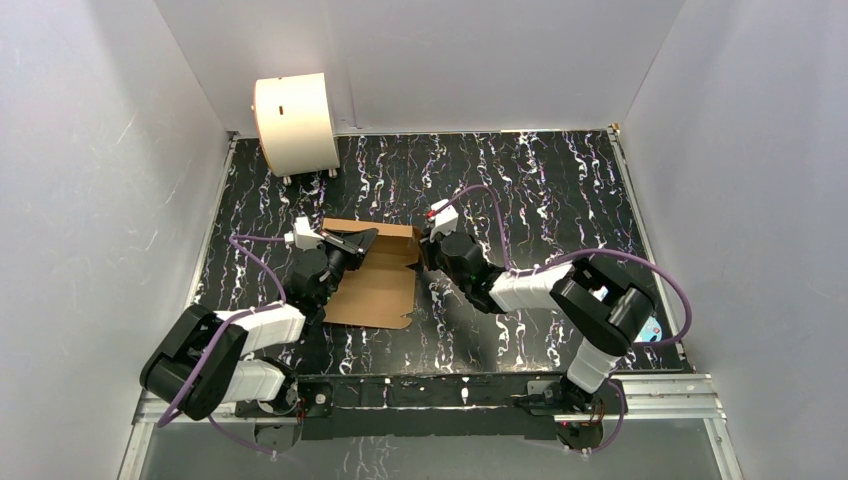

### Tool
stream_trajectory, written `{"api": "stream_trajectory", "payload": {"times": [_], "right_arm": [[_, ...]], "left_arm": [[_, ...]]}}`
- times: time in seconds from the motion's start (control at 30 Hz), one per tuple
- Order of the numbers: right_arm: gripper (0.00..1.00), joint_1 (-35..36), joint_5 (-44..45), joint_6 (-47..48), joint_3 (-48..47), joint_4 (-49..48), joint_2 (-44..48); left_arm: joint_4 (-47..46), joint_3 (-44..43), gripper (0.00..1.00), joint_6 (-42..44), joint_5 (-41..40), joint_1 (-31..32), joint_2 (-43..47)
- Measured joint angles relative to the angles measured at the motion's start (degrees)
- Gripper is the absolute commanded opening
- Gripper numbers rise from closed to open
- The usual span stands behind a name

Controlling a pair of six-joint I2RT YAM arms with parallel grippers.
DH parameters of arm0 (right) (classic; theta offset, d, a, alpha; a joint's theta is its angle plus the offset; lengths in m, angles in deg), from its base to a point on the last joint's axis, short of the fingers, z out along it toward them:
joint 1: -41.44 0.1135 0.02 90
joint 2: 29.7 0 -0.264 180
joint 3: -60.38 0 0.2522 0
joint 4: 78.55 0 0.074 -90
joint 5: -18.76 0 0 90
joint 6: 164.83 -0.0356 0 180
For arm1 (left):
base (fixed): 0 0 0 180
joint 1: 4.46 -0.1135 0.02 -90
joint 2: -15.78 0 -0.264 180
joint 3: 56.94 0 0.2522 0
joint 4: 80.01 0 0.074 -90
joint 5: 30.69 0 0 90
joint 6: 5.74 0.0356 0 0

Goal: Fold the paper box

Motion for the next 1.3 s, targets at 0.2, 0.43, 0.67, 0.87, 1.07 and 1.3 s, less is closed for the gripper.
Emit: {"api": "stream_trajectory", "payload": {"times": [0.2, 0.43, 0.67, 0.87, 1.07, 1.3], "right_arm": [[0.12, -0.61, -1.86, -1.4, -0.17, -1.33, -0.85], [0.05, -0.61, -1.66, -5.57, -3.56, 6.62, -0.02], [0.04, 0.26, 2.03, -6.56, -8.72, 18.1, 0.76], [0.07, 0.63, 6.25, -8.04, -12.83, 24.59, 0.72], [0.1, 0.57, 7.98, -9.79, -16.33, 27.52, -1.55], [0.17, 0.44, 5.49, -11.23, -14.78, 22.93, -1.6]], "left_arm": [[-0.24, 0.0, 0.0, -0.15, -0.37, -0.02, -0.07], [-0.59, 0.0, 0.0, -0.46, -0.76, -0.11, -0.07], [-1.2, 0.13, 0.0, -2.25, 0.22, 0.0, -1.27], [-2.1, 0.28, 0.0, -3.13, 1.03, 0.48, -1.46], [-2.16, 0.59, 0.0, -3.13, 1.64, 1.75, -2.67], [-0.07, 3.41, 0.0, -2.12, 3.02, 3.48, -4.2]]}}
